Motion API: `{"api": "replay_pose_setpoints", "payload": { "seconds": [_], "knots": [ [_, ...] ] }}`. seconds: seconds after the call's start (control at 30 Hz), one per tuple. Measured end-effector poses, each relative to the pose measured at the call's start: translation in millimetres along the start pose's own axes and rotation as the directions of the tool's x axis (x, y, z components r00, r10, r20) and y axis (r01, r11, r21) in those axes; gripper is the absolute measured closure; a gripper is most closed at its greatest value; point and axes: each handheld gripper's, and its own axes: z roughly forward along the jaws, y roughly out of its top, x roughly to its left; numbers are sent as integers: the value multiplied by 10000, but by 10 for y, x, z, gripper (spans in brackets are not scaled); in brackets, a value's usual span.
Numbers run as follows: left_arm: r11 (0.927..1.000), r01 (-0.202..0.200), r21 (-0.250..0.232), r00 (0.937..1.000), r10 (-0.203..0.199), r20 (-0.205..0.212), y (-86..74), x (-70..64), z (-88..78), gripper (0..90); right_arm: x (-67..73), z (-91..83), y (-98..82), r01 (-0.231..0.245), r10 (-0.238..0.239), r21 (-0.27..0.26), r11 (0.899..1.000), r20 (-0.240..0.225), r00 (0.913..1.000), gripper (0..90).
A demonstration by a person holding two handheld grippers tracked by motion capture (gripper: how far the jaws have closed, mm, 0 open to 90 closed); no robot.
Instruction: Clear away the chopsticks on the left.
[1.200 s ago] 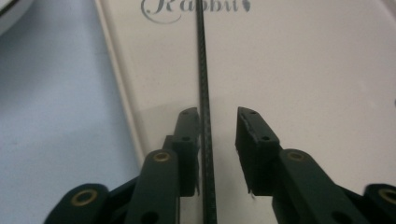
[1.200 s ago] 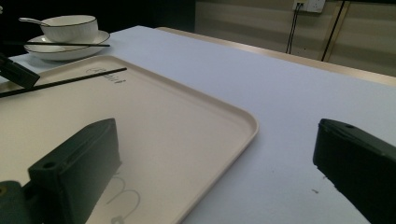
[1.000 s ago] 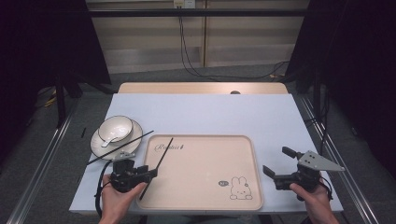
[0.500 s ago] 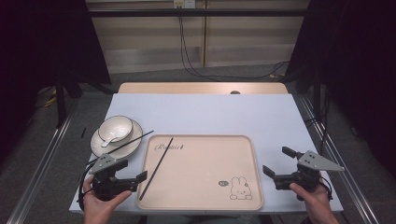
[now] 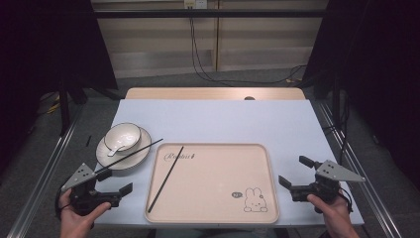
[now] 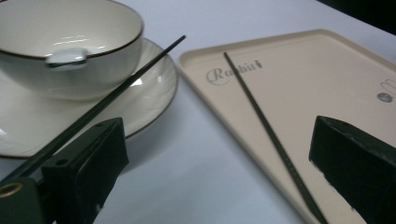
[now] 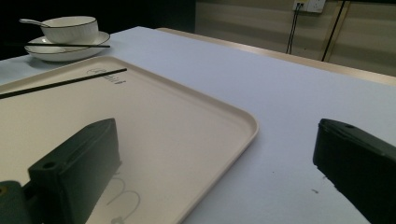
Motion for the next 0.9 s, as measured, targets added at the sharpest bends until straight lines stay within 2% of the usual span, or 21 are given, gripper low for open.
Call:
{"api": "replay_pose_setpoints", "payload": {
  "seconds": [0.03,0.1,0.17,0.2,0.23,0.3,0.37,0.47,0.5,0.6,0.7,0.73,0.77,0.87,0.9],
  "knots": [
    [9999,-139,12,9999,139,-58,0,44,-21,39,0,1,0,25,-25,9,10000,55,10000,5],
    [9999,-104,-37,9995,103,-296,12,120,-51,41,1,0,0,-10,10,15,10000,31,10000,5],
    [9998,-186,68,9997,187,-160,38,212,-79,60,1,3,0,38,-38,3,10000,42,10000,5],
    [9998,-171,130,9998,170,74,49,253,-83,71,0,1,0,28,-28,-3,10000,31,10000,5],
    [9998,-51,210,9999,49,133,63,286,-83,91,1,0,0,5,-5,10,10000,26,10000,5],
    [9993,-94,367,9999,89,122,99,332,-73,72,-1,1,0,7,-7,3,10000,52,10000,5],
    [9988,-198,455,9997,190,184,137,373,-50,117,-1,0,-1,11,-11,-1,10000,32,10000,5],
    [9982,-327,512,9993,318,179,188,449,-13,134,0,2,1,-5,5,12,10000,44,10000,5],
    [9979,-346,554,9989,328,334,202,481,3,136,0,2,0,32,-32,1,10000,35,10000,5],
    [9924,-614,1068,9974,571,431,221,599,64,166,0,-2,-1,20,-20,29,10000,45,10000,5],
    [9844,-951,1480,9953,913,324,222,708,133,198,-3,1,-1,22,-22,28,10000,31,10000,5],
    [9829,-951,1577,9954,923,249,224,732,150,228,-5,4,-2,44,-44,24,10000,57,10000,5],
    [9816,-992,1633,9950,965,244,227,765,171,243,-7,7,-3,76,-76,3,10000,79,9999,5],
    [9788,-1089,1737,9929,1156,-286,232,815,212,286,-6,5,-2,77,-77,19,10000,62,10000,5],
    [9783,-1184,1700,9921,1239,-220,231,831,228,322,-6,4,-3,63,-63,24,10000,66,10000,5]
  ]
}}
